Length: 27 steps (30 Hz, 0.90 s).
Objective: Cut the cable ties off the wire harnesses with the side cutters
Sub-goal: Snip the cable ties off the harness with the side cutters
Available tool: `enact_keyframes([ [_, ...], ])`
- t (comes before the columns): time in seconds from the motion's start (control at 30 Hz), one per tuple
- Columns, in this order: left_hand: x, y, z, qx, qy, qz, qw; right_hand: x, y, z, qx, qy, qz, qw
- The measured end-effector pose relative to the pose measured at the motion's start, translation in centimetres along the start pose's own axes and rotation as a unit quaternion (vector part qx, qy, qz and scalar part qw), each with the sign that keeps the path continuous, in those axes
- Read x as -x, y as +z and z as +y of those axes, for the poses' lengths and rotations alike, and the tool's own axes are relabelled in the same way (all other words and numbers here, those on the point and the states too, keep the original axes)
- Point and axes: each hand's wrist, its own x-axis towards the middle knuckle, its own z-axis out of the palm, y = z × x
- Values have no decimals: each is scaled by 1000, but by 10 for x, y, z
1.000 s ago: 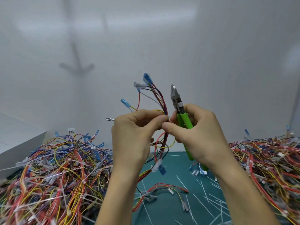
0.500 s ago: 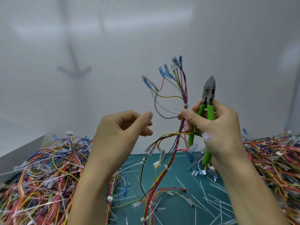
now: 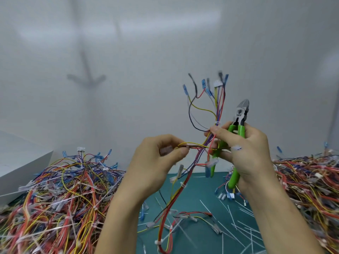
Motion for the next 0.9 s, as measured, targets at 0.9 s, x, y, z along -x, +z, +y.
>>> enact_keyframes([
  [0.9, -1, -13, -12, -69, -30, 231, 970, -8, -26, -13, 436, -1, -42, 899],
])
